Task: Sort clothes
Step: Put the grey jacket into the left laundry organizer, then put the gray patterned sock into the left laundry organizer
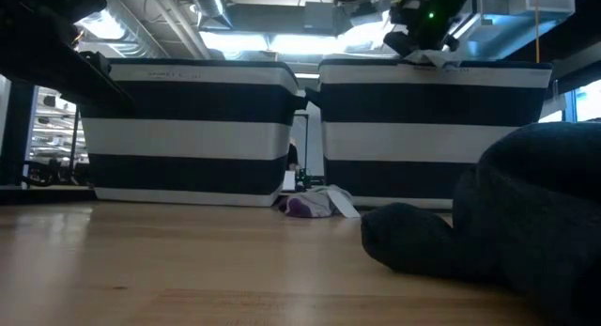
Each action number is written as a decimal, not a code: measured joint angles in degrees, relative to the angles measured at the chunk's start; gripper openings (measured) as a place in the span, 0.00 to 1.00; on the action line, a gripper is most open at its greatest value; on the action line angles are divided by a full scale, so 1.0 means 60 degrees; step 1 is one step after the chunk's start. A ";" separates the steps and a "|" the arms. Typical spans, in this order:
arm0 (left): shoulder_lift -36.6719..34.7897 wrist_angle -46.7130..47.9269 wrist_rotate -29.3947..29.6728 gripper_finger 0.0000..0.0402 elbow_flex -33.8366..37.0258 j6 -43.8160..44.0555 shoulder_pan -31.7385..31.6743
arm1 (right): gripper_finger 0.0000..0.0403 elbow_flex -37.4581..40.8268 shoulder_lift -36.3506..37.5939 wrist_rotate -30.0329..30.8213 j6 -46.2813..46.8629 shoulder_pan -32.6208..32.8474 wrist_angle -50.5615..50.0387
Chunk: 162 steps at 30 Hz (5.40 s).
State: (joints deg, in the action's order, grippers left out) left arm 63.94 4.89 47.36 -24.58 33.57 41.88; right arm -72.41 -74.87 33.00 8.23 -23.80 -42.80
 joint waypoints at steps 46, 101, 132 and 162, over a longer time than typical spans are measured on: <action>0.0003 0.0084 -0.0151 0.56 0.0000 0.0017 0.0001 | 0.69 -0.1548 -0.0064 -0.1417 0.5370 0.7199 -0.5137; 0.0004 0.0076 -0.0036 0.56 0.0000 -0.0033 -0.0003 | 0.69 -0.1633 -0.0143 -0.0889 0.3905 0.6416 -0.4880; 0.0004 -0.0217 -0.0026 0.56 0.0000 -0.0097 0.0000 | 0.69 -0.0392 -0.0033 0.3379 0.2815 0.3284 -0.4040; 0.0003 -0.0182 -0.0030 0.56 0.0000 -0.0158 -0.0006 | 0.69 -0.0264 -0.1914 0.0303 0.1975 0.6682 0.0634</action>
State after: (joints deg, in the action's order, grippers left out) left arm 63.96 3.79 47.18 -24.58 32.62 41.85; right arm -74.00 -86.35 34.82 20.08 16.29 -39.00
